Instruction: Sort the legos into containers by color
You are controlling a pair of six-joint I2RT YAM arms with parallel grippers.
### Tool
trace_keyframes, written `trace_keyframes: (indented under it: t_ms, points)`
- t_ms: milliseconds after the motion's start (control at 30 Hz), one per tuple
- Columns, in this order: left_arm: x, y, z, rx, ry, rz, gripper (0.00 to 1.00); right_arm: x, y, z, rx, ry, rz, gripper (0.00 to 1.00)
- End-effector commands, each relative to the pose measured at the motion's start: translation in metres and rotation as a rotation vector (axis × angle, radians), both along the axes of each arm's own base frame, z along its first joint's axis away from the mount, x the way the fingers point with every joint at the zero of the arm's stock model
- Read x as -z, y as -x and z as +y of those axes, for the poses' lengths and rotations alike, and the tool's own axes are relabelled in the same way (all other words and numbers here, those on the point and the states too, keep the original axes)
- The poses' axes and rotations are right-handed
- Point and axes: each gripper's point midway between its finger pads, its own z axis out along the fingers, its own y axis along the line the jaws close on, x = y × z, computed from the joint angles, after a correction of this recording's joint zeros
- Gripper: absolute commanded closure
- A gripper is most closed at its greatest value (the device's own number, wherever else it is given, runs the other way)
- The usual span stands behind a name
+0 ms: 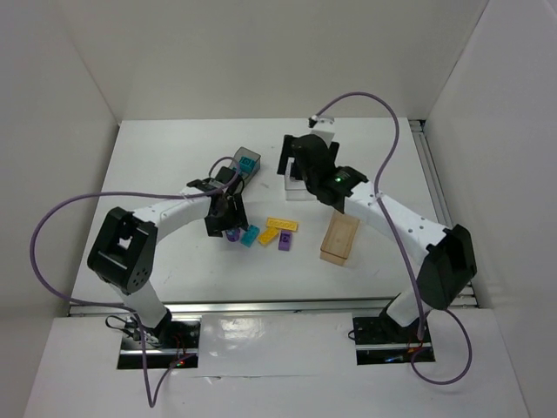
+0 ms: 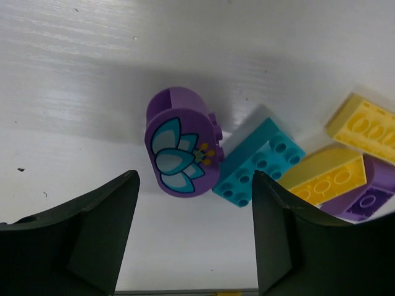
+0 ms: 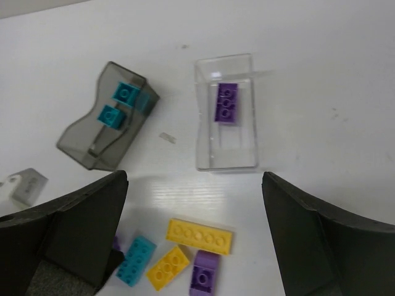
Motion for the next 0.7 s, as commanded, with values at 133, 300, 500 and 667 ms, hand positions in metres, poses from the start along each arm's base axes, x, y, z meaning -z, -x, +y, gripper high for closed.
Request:
trace_keyframes:
  t_ms: [133,300,500,667]
  points:
    - [0.009,-0.019,0.004,-0.081,-0.069,-0.012,0.27,0.011,0.019,-0.067,0.109,0.03,0.033,0.03]
    - [0.012,-0.028,0.001,-0.093,-0.072,-0.018,0.42,0.015,0.029,-0.077,0.101,0.021,0.048,0.03]
    - [-0.011,-0.047,-0.012,-0.042,-0.033,-0.071,0.72,0.02,0.037,-0.092,0.12,0.036,0.069,0.03]
    - [-0.068,-0.085,-0.063,0.099,0.061,-0.215,0.72,0.015,0.047,-0.103,0.121,0.029,0.08,0.03]
